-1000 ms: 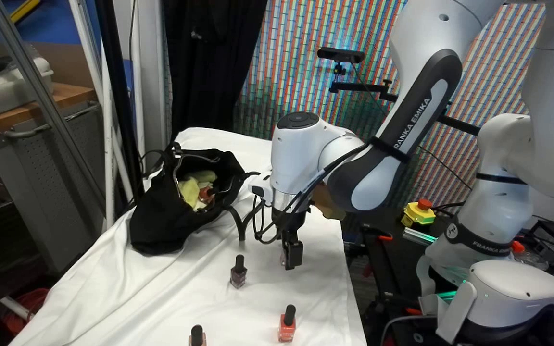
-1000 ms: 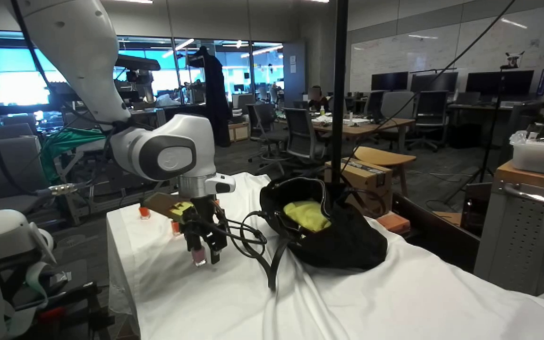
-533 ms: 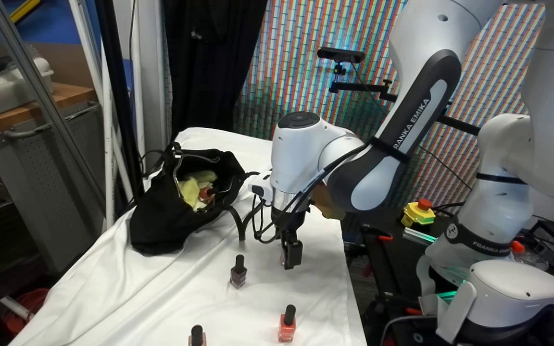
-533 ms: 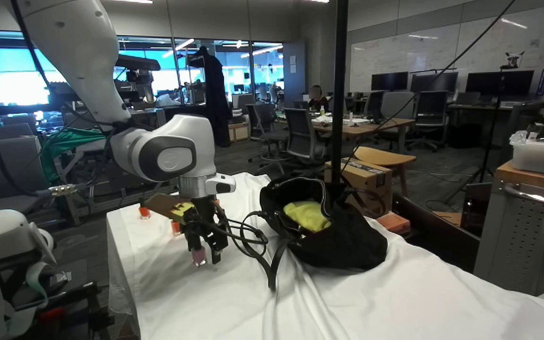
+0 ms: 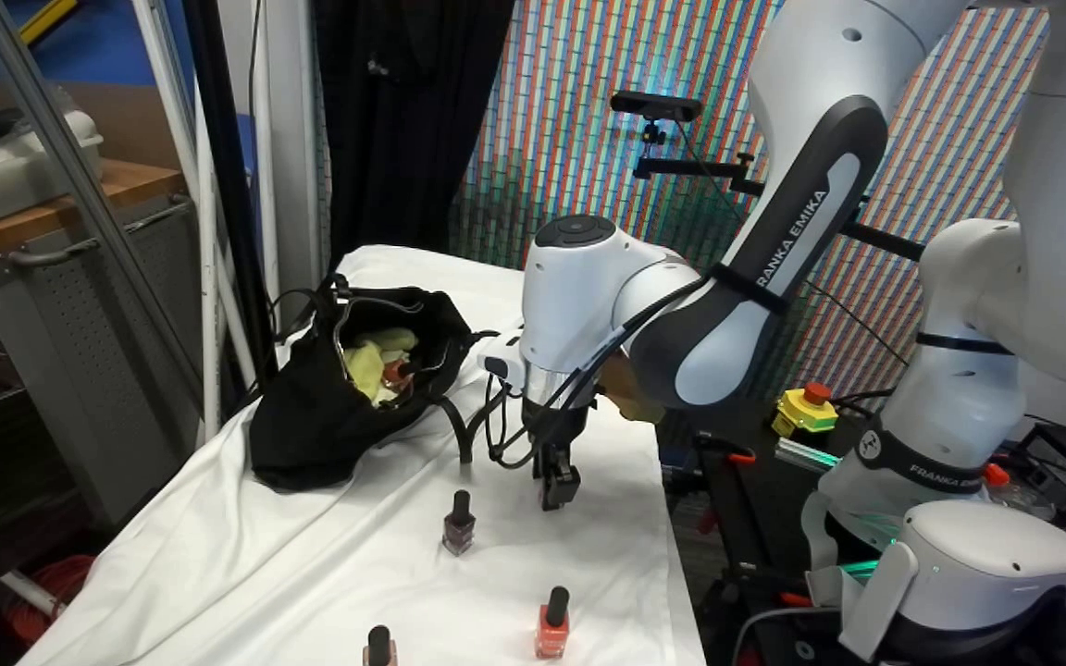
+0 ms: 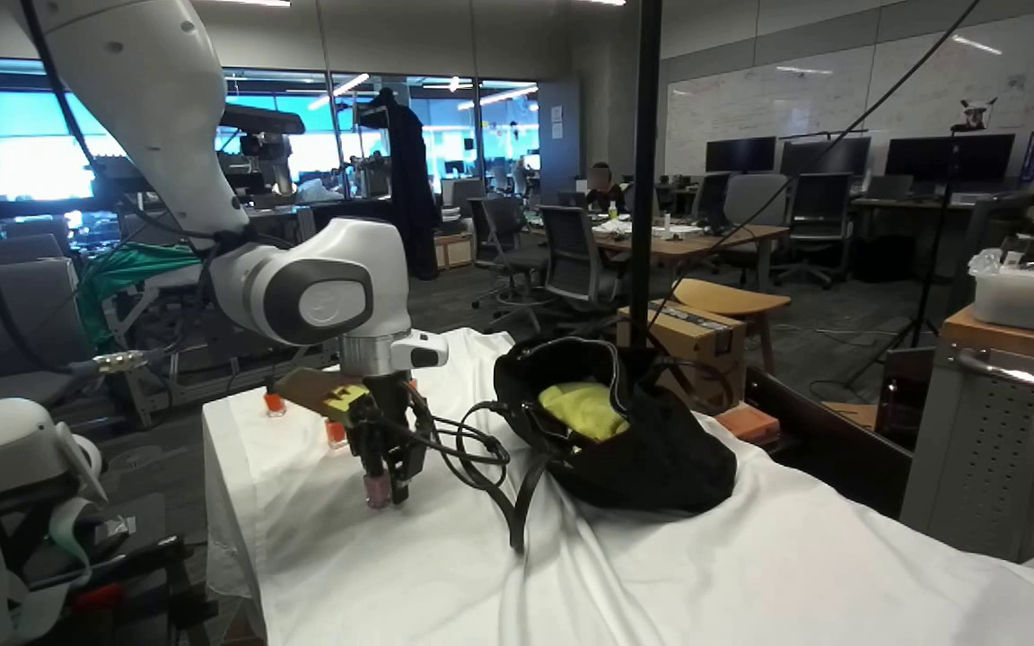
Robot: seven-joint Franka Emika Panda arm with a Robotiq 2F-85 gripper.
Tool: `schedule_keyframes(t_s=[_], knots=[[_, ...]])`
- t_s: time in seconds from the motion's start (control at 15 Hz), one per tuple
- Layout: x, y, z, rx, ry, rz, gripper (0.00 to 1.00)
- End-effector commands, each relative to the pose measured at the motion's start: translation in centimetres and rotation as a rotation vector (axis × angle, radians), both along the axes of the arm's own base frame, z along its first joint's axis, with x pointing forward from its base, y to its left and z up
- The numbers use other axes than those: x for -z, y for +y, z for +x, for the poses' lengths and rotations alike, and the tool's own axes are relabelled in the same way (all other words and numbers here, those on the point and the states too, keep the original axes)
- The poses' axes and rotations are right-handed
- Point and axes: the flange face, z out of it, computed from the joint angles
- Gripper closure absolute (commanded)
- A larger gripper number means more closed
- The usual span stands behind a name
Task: Pick up all the nail polish from the table and put them in the black bag.
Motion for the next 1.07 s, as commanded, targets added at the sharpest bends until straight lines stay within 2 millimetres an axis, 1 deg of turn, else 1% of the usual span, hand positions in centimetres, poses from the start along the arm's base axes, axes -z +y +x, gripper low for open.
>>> schedule_keyframes(t_s=[0.0, 0.13, 0.67, 0.8, 1.0], knots=[[0.5, -0.3, 0.0, 0.001, -0.004, 0.009, 0.73], [0.3, -0.2, -0.1, 0.001, 0.003, 0.002, 0.85], [-1.4, 0.6, 0.3, -0.026, 0.028, -0.041, 0.85], [-2.5, 0.7, 0.8, -0.034, 0.039, -0.059, 0.85], [-4.8, 0.1, 2.3, -0.032, 0.013, -0.094, 0.85]])
